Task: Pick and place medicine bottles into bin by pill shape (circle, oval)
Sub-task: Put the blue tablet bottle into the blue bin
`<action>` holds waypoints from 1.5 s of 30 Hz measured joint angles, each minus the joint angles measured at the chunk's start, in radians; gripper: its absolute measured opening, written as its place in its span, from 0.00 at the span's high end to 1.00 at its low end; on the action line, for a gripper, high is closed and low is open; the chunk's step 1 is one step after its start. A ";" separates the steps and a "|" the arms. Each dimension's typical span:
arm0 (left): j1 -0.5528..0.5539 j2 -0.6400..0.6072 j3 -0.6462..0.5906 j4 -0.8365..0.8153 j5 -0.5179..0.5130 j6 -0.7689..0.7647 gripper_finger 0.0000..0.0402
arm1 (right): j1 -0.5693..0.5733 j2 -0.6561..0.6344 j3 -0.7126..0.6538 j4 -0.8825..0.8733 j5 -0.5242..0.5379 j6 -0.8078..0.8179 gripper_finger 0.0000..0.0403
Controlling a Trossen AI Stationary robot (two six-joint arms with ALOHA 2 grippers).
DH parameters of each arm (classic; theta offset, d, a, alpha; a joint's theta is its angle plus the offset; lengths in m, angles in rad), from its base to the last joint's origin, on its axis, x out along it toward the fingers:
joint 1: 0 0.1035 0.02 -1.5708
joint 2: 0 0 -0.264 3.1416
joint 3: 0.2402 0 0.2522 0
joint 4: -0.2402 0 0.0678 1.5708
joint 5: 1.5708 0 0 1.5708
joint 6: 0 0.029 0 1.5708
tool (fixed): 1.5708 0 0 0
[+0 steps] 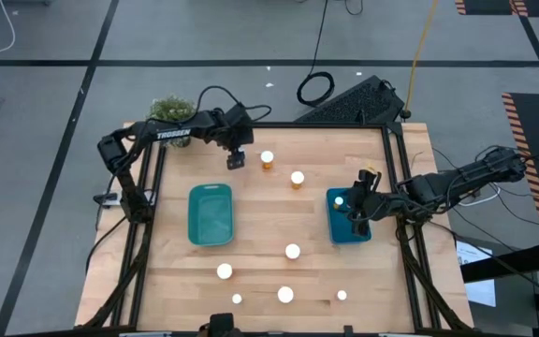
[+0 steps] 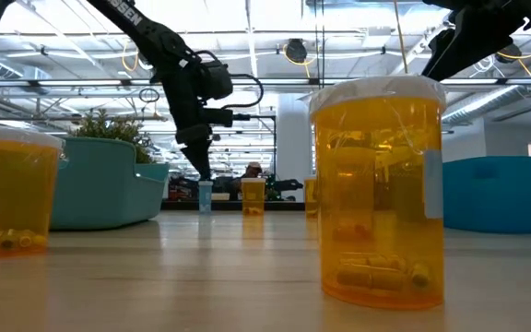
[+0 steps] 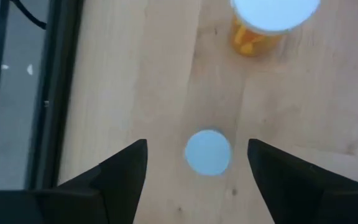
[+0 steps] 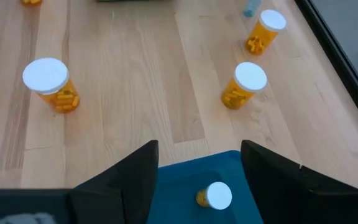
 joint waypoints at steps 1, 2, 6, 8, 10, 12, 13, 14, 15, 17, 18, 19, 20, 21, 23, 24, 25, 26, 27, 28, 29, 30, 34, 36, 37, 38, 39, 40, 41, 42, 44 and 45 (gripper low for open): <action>0.000 0.000 0.000 0.001 0.003 -0.002 0.33 | 0.000 0.000 0.000 0.001 0.000 0.000 0.45; -0.001 0.002 0.000 0.006 0.005 -0.003 0.35 | 0.000 0.000 0.000 0.003 0.000 0.000 0.45; -0.004 0.029 0.000 -0.002 -0.009 -0.008 0.43 | 0.000 0.000 0.000 0.004 0.000 0.000 0.45; -0.004 0.038 0.000 0.005 -0.013 -0.011 0.45 | 0.000 0.000 0.000 0.004 0.000 0.000 0.45; -0.003 0.053 0.000 0.005 -0.017 -0.011 0.47 | 0.000 0.000 0.000 0.004 -0.001 0.000 0.45; -0.005 0.059 0.000 0.010 -0.032 -0.011 0.48 | 0.000 0.000 0.000 0.004 -0.001 0.000 0.45; -0.005 0.058 0.000 0.014 -0.035 -0.011 0.48 | 0.000 0.000 0.000 0.004 -0.001 0.000 0.45; -0.005 0.056 0.000 0.019 -0.037 -0.011 0.49 | 0.000 0.000 0.000 0.004 -0.001 0.000 0.45; -0.005 0.056 0.000 0.021 -0.039 -0.011 0.50 | 0.000 0.000 0.000 0.004 -0.001 0.000 0.45; -0.005 0.057 0.000 0.016 -0.039 -0.011 0.53 | 0.000 0.000 0.000 0.004 -0.001 0.000 0.45; -0.005 0.057 0.000 0.016 -0.039 -0.011 0.55 | 0.000 0.000 0.000 0.004 -0.001 -0.001 0.45; -0.004 0.057 0.000 0.016 -0.039 -0.011 0.56 | 0.000 0.000 0.000 0.004 -0.001 -0.001 0.45; -0.003 0.056 0.000 0.015 -0.039 -0.008 0.58 | 0.000 0.000 0.000 0.004 -0.001 -0.001 0.45; -0.003 0.056 0.000 0.013 -0.040 -0.004 0.60 | 0.000 0.000 0.000 0.004 -0.001 -0.001 0.45; -0.003 0.056 0.000 0.009 -0.040 0.000 0.65 | 0.000 0.000 0.000 0.004 -0.001 -0.001 0.45; -0.004 0.056 0.000 0.009 -0.040 0.000 0.67 | 0.000 0.000 0.000 0.004 -0.001 -0.001 0.45; -0.005 0.056 0.000 0.009 -0.040 -0.001 0.68 | 0.000 0.000 0.000 0.004 -0.001 -0.001 0.45; -0.005 0.056 0.000 0.007 -0.040 -0.002 0.70 | 0.000 0.000 0.000 0.005 -0.001 -0.001 0.45; -0.005 0.056 0.000 0.002 -0.040 -0.002 0.71 | 0.000 0.000 0.000 0.009 -0.001 -0.001 0.45; -0.007 0.056 0.000 -0.003 -0.041 -0.003 0.71 | 0.000 0.000 0.000 0.017 -0.001 -0.001 0.45; -0.007 0.056 0.000 -0.006 -0.041 -0.009 0.71 | 0.000 0.000 -0.002 0.033 0.000 -0.001 0.45; -0.010 0.056 0.000 -0.010 -0.042 -0.015 0.71 | 0.000 0.000 -0.009 0.068 0.000 0.000 0.45; -0.035 0.025 0.000 -0.064 -0.072 -0.038 0.68 | -0.013 0.000 -0.077 0.313 0.000 -0.039 0.45; -0.062 -0.007 0.000 -0.083 -0.095 -0.051 0.68 | -0.027 0.006 -0.134 0.504 0.000 -0.106 0.45; -0.077 -0.030 0.000 -0.104 -0.104 -0.058 0.68 | -0.035 0.013 -0.166 0.608 0.000 -0.144 0.45; -0.092 -0.053 0.000 -0.120 -0.110 -0.069 0.68 | -0.045 0.019 -0.196 0.707 -0.001 -0.177 0.45; -0.112 -0.077 0.000 -0.123 -0.112 -0.081 0.69 | -0.056 0.029 -0.224 0.808 -0.001 -0.204 0.45; -0.131 -0.102 0.000 -0.125 -0.113 -0.094 0.69 | -0.069 0.043 -0.246 0.903 0.000 -0.218 0.45; -0.149 -0.128 0.000 -0.133 -0.113 -0.110 0.69 | -0.083 0.061 -0.263 0.992 0.000 -0.224 0.45; -0.172 -0.153 0.000 -0.139 -0.113 -0.126 0.69 | -0.094 0.081 -0.275 1.059 -0.001 -0.226 0.45; -0.222 -0.203 0.000 -0.126 -0.112 -0.158 0.68 | -0.111 0.126 -0.282 1.125 -0.002 -0.225 0.45; -0.247 -0.226 0.000 -0.125 -0.112 -0.172 0.68 | -0.117 0.152 -0.281 1.149 -0.003 -0.224 0.45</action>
